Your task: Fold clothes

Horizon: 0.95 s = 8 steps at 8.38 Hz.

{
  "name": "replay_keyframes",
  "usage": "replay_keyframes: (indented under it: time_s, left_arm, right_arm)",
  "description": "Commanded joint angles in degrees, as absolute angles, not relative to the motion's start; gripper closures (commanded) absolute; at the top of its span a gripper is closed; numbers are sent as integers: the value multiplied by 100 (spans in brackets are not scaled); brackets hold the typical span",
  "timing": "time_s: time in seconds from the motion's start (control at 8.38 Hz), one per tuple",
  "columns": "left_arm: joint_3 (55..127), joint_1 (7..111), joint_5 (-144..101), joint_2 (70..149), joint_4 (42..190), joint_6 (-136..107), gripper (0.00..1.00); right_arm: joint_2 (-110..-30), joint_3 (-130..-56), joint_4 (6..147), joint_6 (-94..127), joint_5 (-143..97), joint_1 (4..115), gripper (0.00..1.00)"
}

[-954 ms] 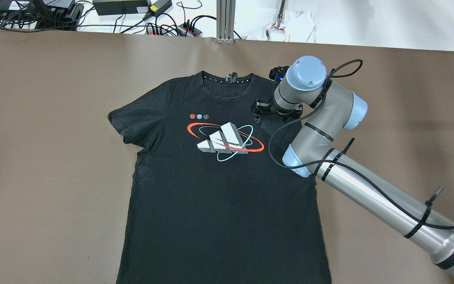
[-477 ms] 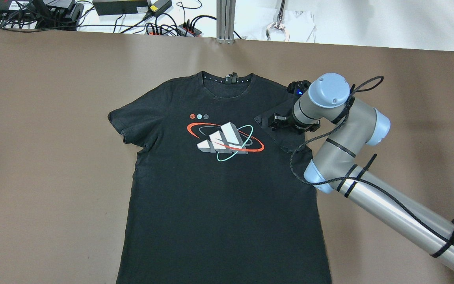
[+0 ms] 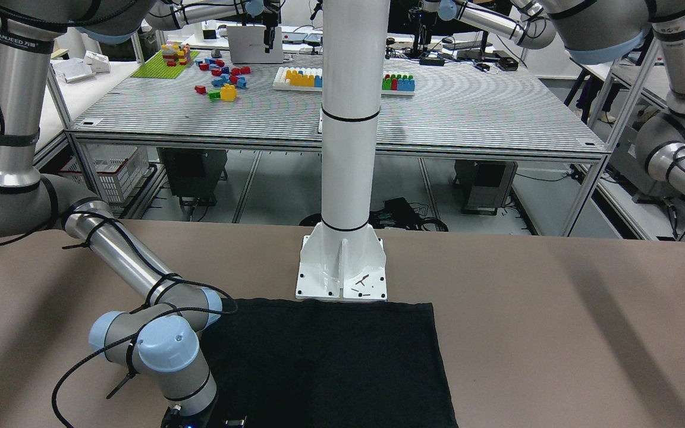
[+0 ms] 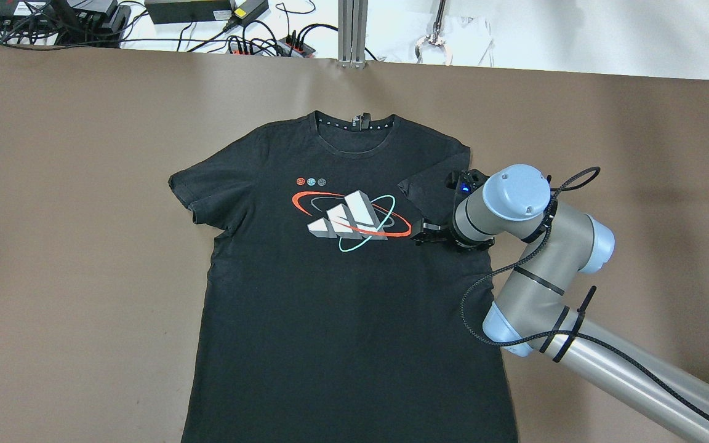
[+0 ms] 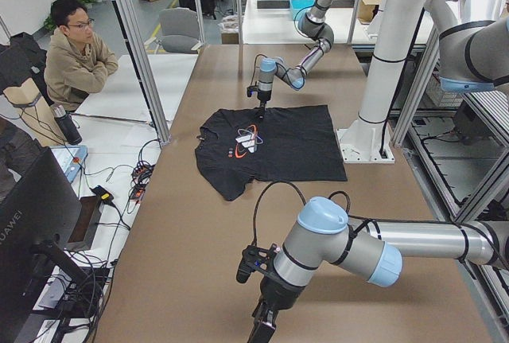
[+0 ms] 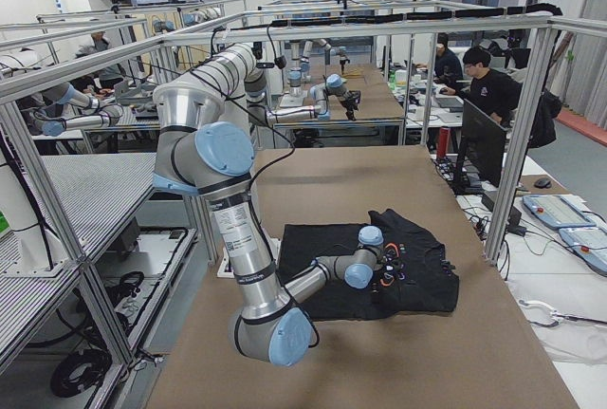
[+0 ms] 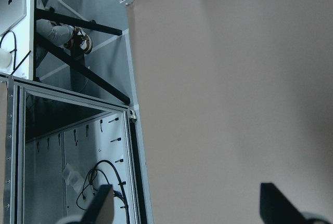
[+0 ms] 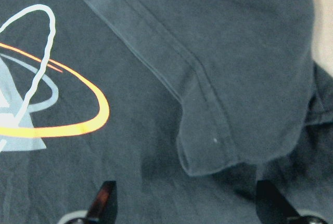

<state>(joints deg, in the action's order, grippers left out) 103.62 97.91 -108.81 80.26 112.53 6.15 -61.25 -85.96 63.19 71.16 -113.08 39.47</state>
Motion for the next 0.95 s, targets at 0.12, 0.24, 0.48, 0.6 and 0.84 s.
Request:
replay_keyframes:
  time_s: [0.12, 0.24, 0.48, 0.6, 0.84]
  left_arm:
    - [10362, 9791, -10951, 8033, 11268, 615, 0]
    - [10354, 9791, -10951, 8025, 11268, 615, 0]
    - [10345, 9791, -10960, 8024, 11276, 598, 0]
    - [10327, 9791, -10960, 8024, 11285, 598, 0]
    - [10310, 9791, -10960, 8016, 11285, 598, 0]
  right_arm:
    - [-6548, -9254, 6494, 7093, -11373, 3964, 6]
    - [-6374, -9237, 6747, 7058, -11330, 4042, 6]
    - [-5882, -9046, 7109, 6979, -11242, 4227, 6]
    - [-5471, -8470, 7084, 6874, -11067, 4228, 6]
    - [-5151, -8174, 7084, 6699, -10969, 4376, 6]
